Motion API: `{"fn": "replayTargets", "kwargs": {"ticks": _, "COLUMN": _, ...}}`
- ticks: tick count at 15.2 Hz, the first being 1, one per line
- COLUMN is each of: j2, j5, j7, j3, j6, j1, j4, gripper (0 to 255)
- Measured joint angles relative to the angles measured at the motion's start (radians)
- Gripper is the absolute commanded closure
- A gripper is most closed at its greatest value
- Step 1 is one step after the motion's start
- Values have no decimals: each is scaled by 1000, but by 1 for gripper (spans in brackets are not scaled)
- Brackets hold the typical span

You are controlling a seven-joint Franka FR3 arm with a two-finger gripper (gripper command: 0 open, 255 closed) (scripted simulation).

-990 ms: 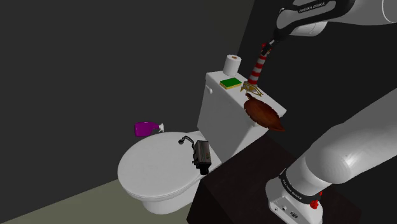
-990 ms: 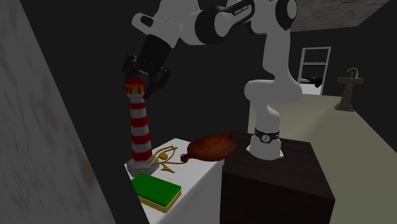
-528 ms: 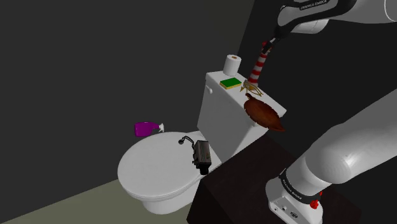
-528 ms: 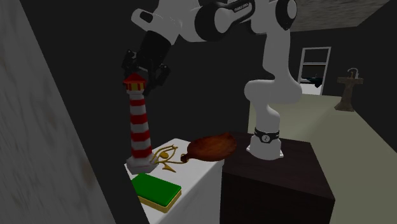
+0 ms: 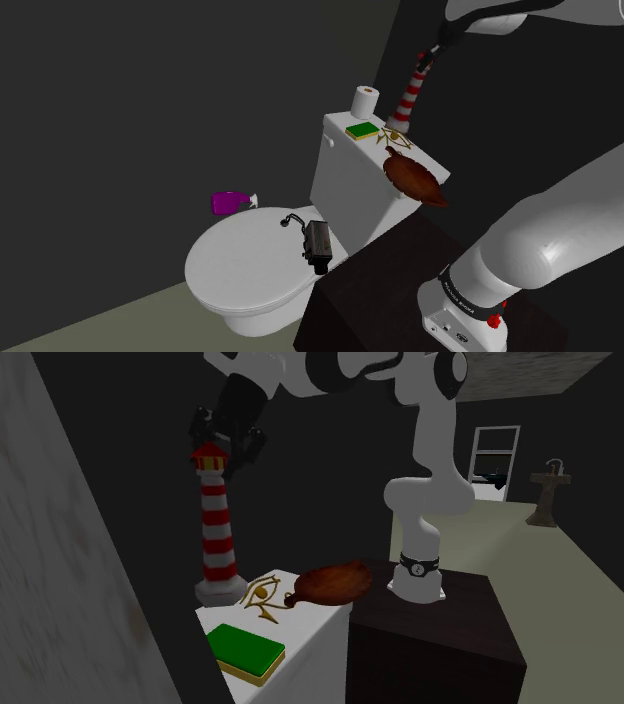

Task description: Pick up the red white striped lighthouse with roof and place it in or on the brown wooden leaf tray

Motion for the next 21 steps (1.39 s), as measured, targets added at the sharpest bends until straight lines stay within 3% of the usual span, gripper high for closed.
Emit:
{"fn": "replayTargets", "kwargs": {"ticks": 9, "j2": -6, "j5": 6, "j7": -7, "j3": 8, "j6": -117, "j1": 5, "j4": 112, "gripper": 255}}
{"fn": "replayTargets", "kwargs": {"ticks": 16, "j2": -241, "j5": -114, "j7": 93, "j3": 107, "j6": -218, "j1": -28, "j4": -22, "gripper": 255}}
{"fn": "replayTargets", "kwargs": {"ticks": 21, "j2": -401, "j5": -151, "j7": 137, "j3": 184, "j6": -333, "j1": -56, "j4": -75, "gripper": 255}}
